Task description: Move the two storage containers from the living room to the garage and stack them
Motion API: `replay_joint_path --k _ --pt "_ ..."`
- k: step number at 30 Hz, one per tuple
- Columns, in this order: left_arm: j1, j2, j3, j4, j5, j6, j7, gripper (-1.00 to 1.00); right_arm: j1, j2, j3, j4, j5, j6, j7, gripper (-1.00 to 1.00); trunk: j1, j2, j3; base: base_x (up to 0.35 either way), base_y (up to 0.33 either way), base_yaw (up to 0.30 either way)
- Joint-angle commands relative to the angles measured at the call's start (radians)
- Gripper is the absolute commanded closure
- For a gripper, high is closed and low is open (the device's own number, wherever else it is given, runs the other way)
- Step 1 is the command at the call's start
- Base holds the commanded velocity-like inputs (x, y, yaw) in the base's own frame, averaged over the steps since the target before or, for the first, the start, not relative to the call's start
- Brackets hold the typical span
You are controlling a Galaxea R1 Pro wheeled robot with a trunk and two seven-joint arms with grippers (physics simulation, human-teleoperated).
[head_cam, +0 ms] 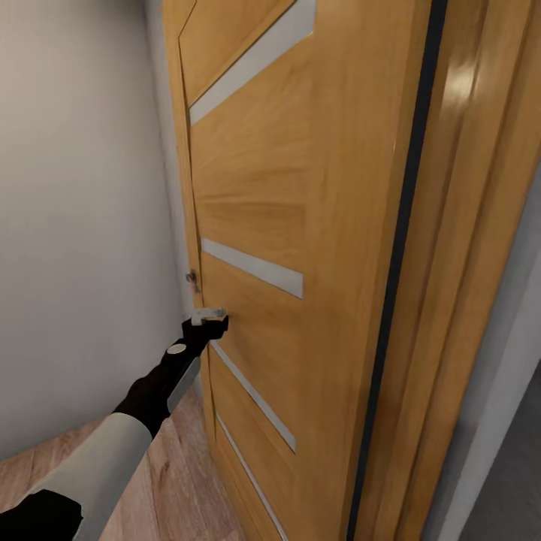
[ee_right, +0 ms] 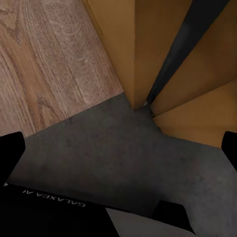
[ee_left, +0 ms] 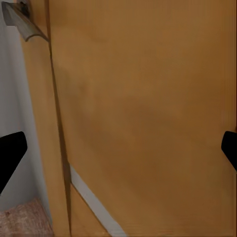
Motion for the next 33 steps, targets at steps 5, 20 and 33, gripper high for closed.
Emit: replay_joint_path --k 5,20,33 --pt "0.027 0.004 -0.004 0.026 0.026 -0.001 0.004 -1.0 -0.007 -0.006 -0.002 0.009 0.011 -0.022 0.002 -1.0 0.0 -0.001 -0.001 0.0 0.0 0.0" --pt "0.054 0.078 0.0 0.058 0.032 0.002 0.006 -1.0 -0.007 -0.019 0.045 0.021 -0.001 -0.047 0.003 -1.0 0.0 -0.001 -0.001 0.0 0.0 0.0" --pt "0.055 0.124 0.001 0.438 0.03 -0.1 0.005 -1.0 -0.007 -0.044 -0.023 -0.014 0.021 -0.048 0.003 -1.0 0.0 -0.001 -0.001 0.0 0.0 0.0"
